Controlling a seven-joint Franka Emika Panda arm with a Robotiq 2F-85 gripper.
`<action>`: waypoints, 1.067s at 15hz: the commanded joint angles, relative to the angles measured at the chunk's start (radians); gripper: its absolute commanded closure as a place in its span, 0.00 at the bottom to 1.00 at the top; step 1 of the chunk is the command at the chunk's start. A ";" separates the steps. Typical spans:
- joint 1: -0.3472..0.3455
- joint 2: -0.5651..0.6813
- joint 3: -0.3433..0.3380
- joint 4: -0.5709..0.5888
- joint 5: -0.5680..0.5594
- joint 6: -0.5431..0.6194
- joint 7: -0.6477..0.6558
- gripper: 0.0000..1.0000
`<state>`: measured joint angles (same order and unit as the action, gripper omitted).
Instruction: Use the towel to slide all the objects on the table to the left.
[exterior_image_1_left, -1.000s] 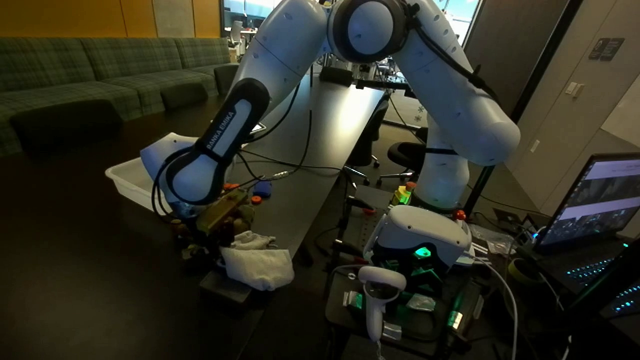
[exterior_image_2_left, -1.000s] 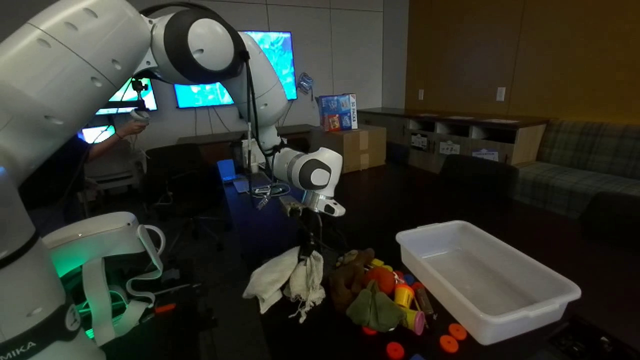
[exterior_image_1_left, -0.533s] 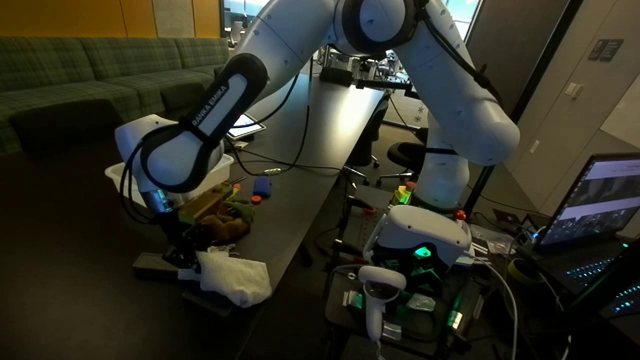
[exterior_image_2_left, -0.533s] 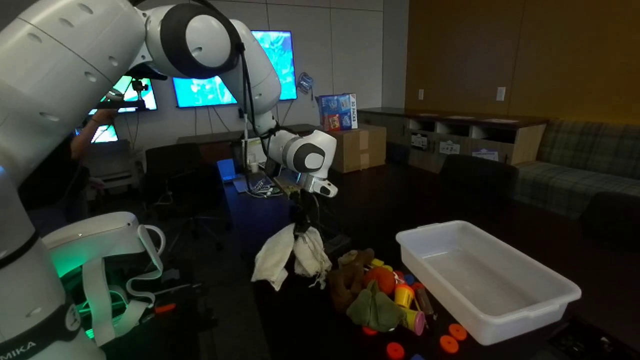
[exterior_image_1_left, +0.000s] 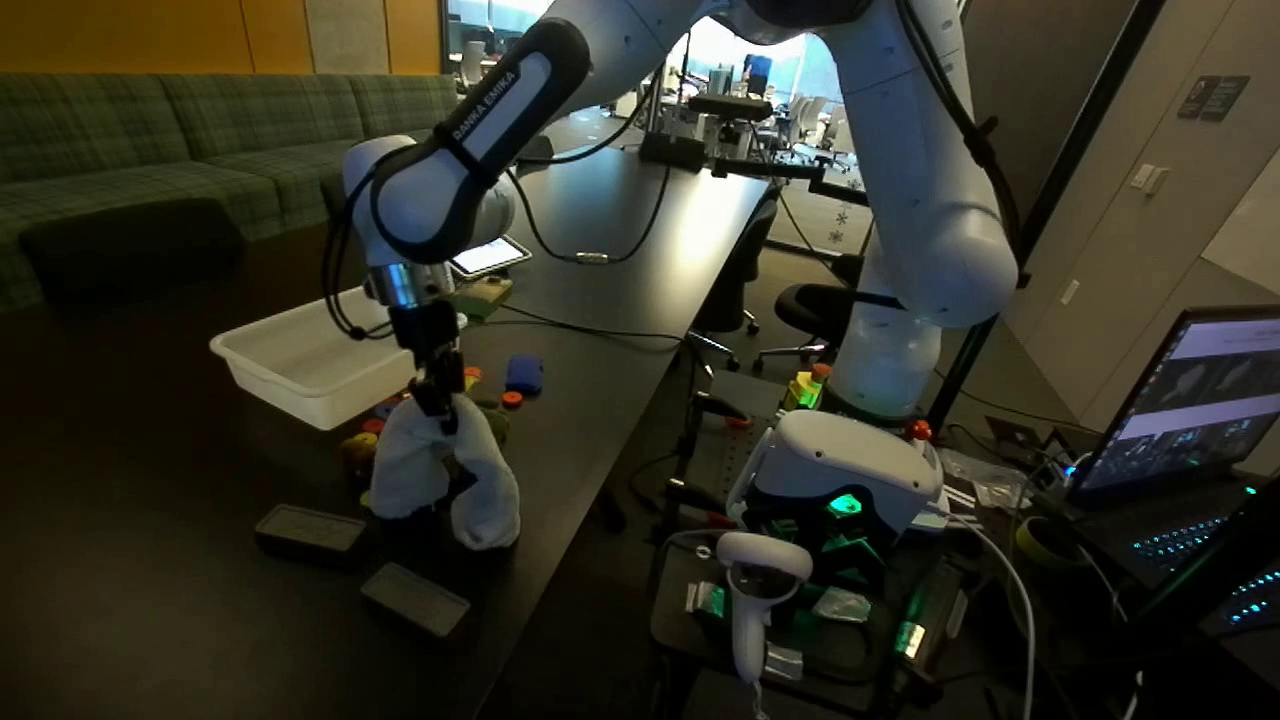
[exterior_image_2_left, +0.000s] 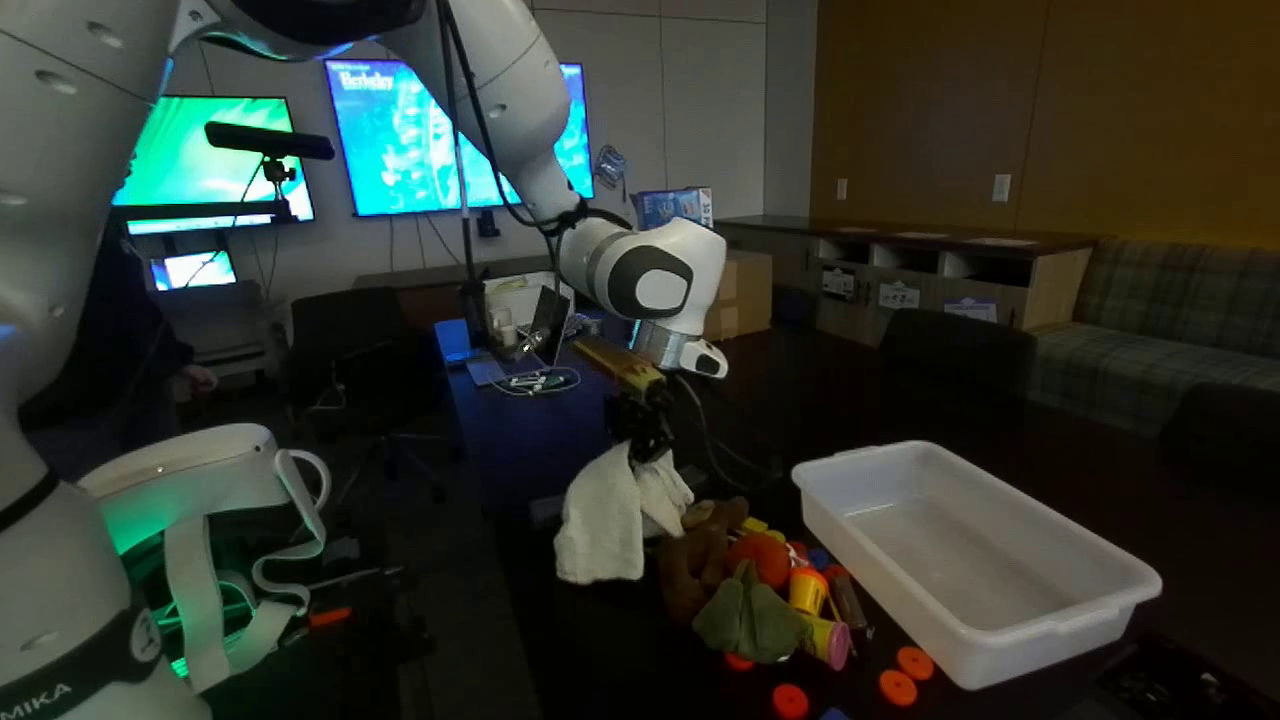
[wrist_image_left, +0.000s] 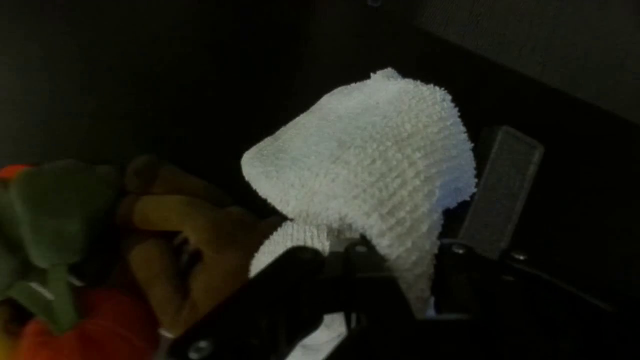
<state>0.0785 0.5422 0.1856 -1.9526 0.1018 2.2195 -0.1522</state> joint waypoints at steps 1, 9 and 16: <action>-0.094 -0.156 -0.049 -0.151 0.010 0.054 -0.101 0.84; -0.203 -0.277 -0.297 -0.167 -0.159 0.162 0.024 0.84; -0.158 -0.018 -0.481 -0.058 -0.453 0.552 0.344 0.84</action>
<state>-0.1316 0.3619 -0.2046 -2.1097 -0.2309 2.6330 0.0389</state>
